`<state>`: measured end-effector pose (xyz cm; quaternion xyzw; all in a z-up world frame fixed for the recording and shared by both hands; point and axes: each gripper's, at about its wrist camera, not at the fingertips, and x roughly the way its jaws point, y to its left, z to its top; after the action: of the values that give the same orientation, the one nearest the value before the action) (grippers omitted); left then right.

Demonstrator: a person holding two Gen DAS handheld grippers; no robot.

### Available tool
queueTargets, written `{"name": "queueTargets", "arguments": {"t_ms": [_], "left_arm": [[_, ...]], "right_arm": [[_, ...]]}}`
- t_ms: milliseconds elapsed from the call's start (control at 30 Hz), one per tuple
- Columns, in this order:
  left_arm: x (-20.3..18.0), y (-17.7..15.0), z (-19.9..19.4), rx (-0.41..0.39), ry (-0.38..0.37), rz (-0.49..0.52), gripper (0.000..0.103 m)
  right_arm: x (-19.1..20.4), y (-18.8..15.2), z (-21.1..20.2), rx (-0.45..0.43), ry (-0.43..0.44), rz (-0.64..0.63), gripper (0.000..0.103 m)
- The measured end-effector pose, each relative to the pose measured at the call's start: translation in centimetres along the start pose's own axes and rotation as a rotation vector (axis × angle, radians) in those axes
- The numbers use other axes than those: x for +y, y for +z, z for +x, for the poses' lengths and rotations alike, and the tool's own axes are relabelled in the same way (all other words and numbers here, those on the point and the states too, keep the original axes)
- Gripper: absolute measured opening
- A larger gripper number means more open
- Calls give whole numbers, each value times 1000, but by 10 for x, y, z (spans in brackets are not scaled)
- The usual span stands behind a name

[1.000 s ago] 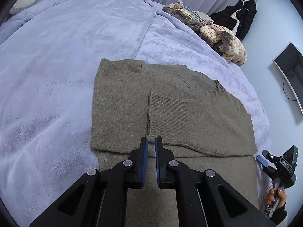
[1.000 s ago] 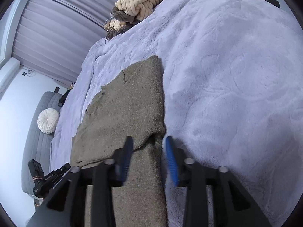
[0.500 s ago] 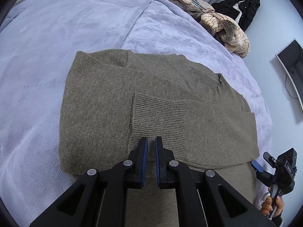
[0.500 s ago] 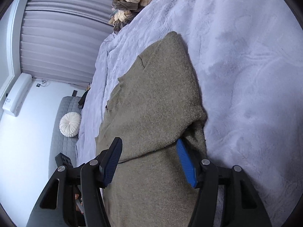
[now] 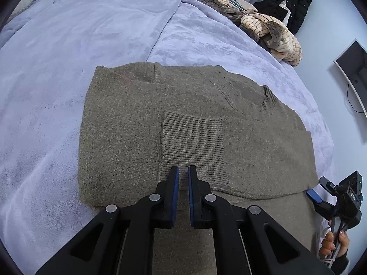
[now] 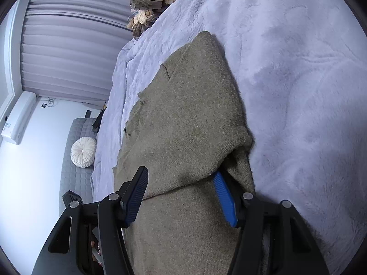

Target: Fold small clothes

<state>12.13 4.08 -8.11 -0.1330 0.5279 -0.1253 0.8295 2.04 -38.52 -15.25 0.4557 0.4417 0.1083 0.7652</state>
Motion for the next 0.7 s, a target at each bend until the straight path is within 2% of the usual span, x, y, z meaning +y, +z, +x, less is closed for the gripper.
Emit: {"name": "queueTargets", "arguments": {"t_ms": [33,67,100,133,167,300,467,500,533,567,600,633,667,700], "left_arm": [[-1,-1,-3,-8,-3,14,8],[-3,-3,-6,-26,4,35,23],[-4,-4,-10,-43,17,53,50],[-5,-5,-13,-57,48,62,101],[-5,-7,-18,-108,69,60,102],[1,1,-11,-97,67,16,102],[5,16,8,-61,5,-37,101],[6,19,13,-43,-16,-56,98],[7,20,18,-25,-31,-73,81],[7,22,22,-2,-43,-91,58],[8,24,26,13,-46,-107,45],[8,23,26,21,-53,-118,21],[8,20,24,23,-73,-126,8],[9,18,20,21,-103,-134,8]], "right_arm": [[0,0,0,0,1,0,63],[0,0,0,0,2,0,63],[0,0,0,0,2,1,63],[0,0,1,0,2,1,63],[0,0,1,0,1,-1,63],[1,0,1,0,-1,-5,63],[2,0,-1,-8,2,-2,63],[2,0,-1,-12,1,1,63],[3,1,-1,-22,0,11,63],[3,2,-1,-32,4,23,63],[4,3,1,-41,8,31,61],[6,4,2,-52,4,29,54],[10,6,3,-54,-9,16,18],[14,7,5,-47,-26,0,6]]}}
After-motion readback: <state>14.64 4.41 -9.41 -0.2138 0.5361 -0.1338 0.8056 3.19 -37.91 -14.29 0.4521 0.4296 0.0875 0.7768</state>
